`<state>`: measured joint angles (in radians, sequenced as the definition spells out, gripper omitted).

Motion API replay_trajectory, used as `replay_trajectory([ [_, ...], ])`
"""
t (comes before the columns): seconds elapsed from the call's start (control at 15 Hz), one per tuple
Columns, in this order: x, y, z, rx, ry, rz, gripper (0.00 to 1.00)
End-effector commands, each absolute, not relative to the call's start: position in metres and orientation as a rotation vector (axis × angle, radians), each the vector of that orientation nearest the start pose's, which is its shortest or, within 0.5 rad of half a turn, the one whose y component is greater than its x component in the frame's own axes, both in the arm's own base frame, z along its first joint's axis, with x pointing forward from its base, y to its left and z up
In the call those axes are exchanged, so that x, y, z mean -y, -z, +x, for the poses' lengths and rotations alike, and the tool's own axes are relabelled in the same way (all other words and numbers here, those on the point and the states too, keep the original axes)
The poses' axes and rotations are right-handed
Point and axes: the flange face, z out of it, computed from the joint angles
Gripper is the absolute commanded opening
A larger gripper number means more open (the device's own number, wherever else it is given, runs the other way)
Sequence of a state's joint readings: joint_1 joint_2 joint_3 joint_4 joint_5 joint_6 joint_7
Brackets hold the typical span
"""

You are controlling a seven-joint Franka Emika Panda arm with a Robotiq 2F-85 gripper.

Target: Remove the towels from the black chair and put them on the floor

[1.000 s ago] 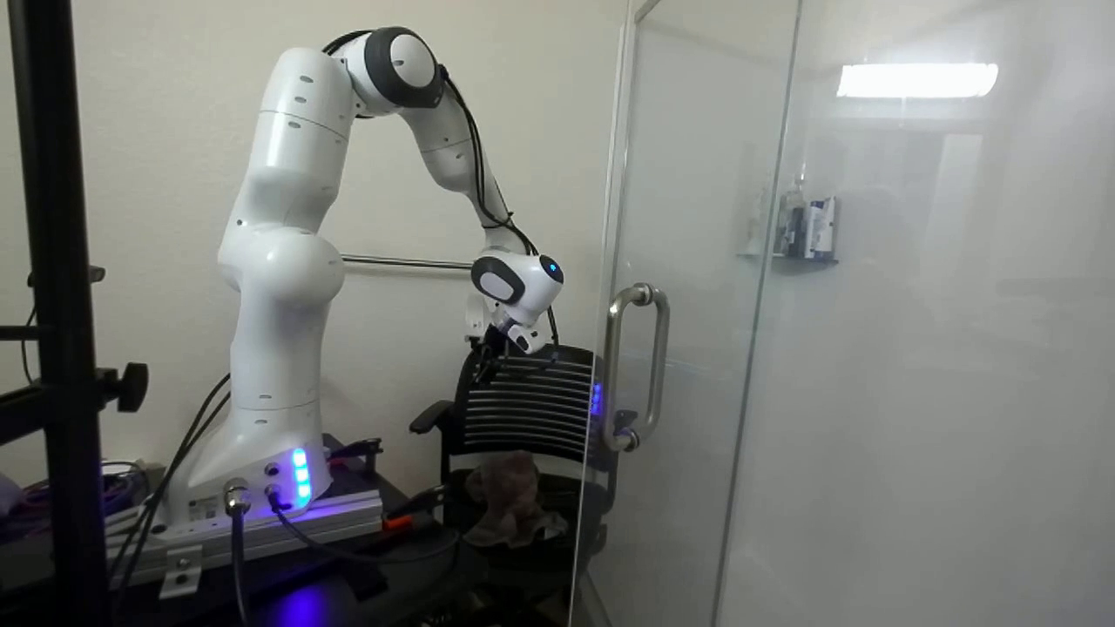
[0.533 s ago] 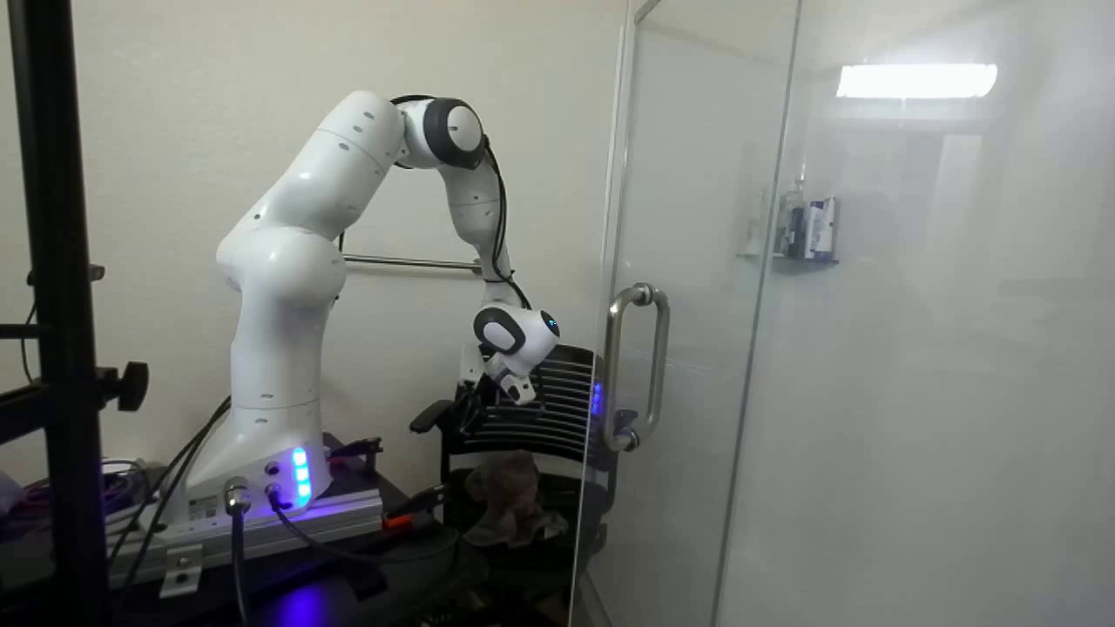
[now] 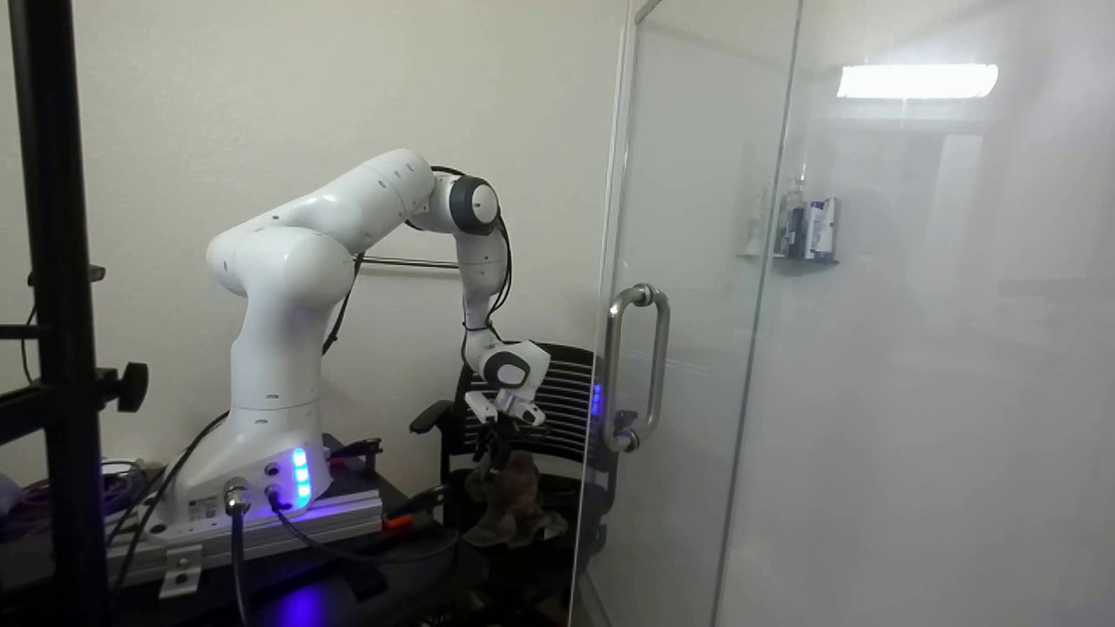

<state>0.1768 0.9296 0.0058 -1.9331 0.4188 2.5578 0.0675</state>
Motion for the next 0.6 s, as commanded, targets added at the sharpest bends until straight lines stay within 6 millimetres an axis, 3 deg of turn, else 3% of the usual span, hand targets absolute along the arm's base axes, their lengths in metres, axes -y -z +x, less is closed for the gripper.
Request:
replay_trajectory([
  [0.0,-0.095,0.016,0.536,-0.393,-0.462,-2.946,1.0],
  [0.07,-0.09,0.02,0.542,-0.366,-0.396,-2.971,1.0],
  [0.2,-0.099,0.038,0.553,-0.171,-0.259,-3.052,1.0],
  [0.53,-0.148,0.076,0.564,0.219,-0.066,-3.12,1.0],
])
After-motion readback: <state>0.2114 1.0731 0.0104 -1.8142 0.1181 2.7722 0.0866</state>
